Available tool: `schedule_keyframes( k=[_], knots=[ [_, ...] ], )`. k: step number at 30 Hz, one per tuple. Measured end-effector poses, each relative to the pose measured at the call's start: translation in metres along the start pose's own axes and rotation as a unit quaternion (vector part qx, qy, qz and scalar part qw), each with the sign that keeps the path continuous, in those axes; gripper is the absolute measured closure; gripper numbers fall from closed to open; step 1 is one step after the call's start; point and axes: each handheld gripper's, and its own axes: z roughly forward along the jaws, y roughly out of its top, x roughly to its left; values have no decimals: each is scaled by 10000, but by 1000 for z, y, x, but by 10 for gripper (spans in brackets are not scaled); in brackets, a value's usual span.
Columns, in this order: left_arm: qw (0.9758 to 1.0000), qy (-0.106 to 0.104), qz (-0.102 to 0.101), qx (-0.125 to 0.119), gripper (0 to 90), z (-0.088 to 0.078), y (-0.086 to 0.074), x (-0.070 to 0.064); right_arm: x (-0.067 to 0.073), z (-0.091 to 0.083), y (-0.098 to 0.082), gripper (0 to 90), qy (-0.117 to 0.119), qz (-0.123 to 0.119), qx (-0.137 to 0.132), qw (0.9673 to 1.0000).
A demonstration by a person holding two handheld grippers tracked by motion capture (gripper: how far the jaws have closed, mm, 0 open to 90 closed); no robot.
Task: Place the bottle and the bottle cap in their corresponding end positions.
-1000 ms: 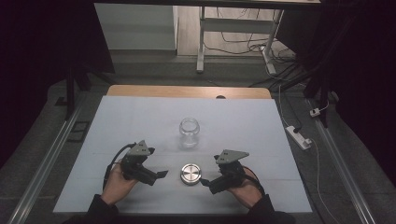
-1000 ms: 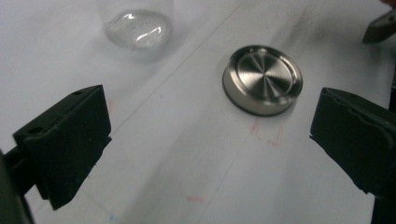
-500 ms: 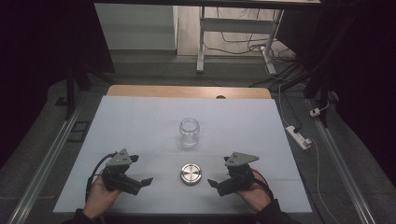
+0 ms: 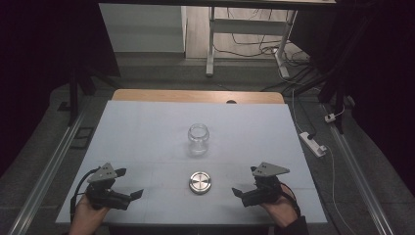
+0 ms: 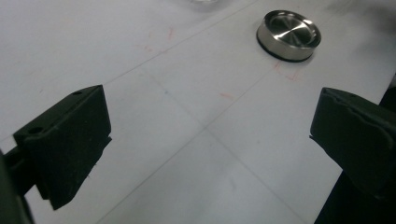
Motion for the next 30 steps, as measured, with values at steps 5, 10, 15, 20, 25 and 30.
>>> schedule_keyframes(
  k=[5,10,15,20,25,30],
  knots=[
    [9998,136,-113,-13,0,-11,-11,3,-5,-8,-7,0,-148,103,9,9998],
    [9994,226,-270,-42,0,-21,-23,7,-9,-16,-13,0,-290,212,4,9994],
    [9986,326,-419,-61,0,-32,-35,9,-14,-24,-20,0,-441,341,9,9984],
    [9978,428,-501,-55,0,-39,-44,10,-18,-33,-28,0,-572,462,17,9973],
    [9972,445,-605,-40,0,-44,-52,12,-20,-40,-35,0,-680,539,63,9962],
    [9964,506,-673,-13,0,-47,-58,13,-21,-44,-40,0,-717,615,133,9954]
  ],
)
